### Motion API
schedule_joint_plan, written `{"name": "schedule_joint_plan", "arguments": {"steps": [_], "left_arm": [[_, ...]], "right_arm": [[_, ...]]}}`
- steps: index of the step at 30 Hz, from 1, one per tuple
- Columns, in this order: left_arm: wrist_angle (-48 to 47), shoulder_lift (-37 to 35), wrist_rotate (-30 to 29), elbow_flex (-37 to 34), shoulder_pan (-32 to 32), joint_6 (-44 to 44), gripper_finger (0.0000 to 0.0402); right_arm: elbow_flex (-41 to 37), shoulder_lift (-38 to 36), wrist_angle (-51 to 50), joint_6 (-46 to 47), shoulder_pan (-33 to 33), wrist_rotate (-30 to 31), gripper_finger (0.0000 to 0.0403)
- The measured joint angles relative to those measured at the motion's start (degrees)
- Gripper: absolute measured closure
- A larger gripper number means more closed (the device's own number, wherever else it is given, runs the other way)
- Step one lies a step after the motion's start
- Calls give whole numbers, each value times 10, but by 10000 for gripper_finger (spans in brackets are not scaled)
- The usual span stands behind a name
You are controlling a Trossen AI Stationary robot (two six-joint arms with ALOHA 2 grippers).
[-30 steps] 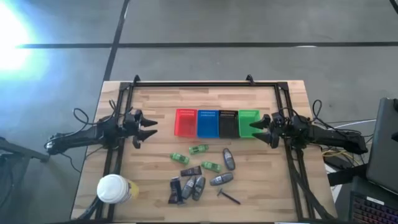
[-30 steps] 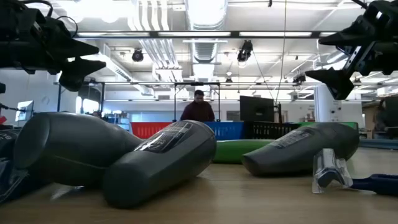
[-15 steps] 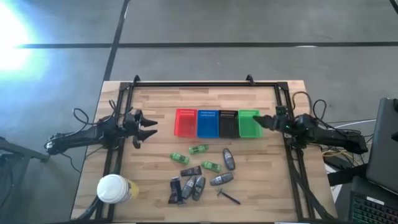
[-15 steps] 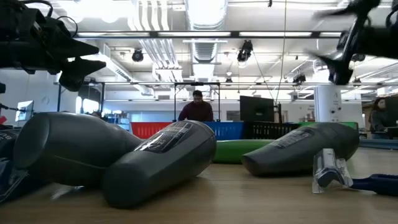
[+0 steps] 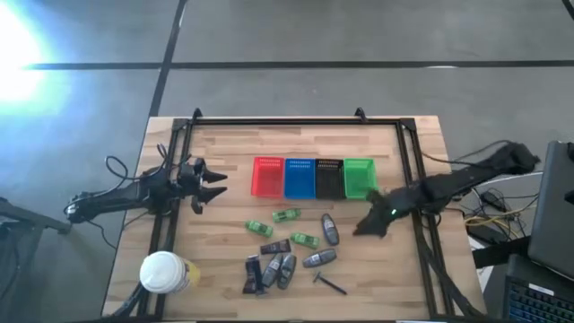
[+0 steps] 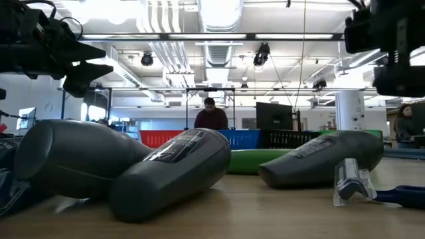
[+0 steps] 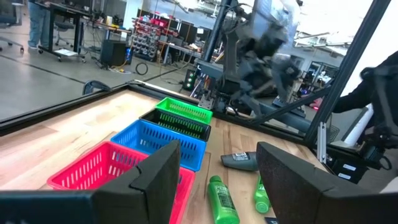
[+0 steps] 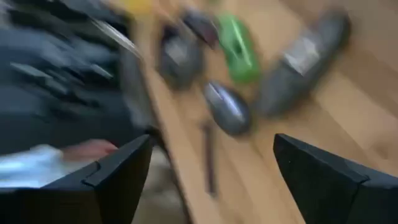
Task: Pick & Place Travel size toiletries
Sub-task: Put the blue razor into the green bin
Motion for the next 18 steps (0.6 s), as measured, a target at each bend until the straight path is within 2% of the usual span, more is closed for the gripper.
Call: {"name": "schedule_joint_plan", "arguments": {"steps": [5, 13, 18], "left_arm": [[1, 0, 0, 0, 0, 0, 184], [2, 0, 0, 0, 0, 0, 184], [2, 0, 0, 0, 0, 0, 184]], "right_arm": [[93, 168, -38, -6, 66, 30, 97], [246, 397, -56, 3, 89, 12, 88], [383, 511, -201, -45, 105, 15, 84]]}}
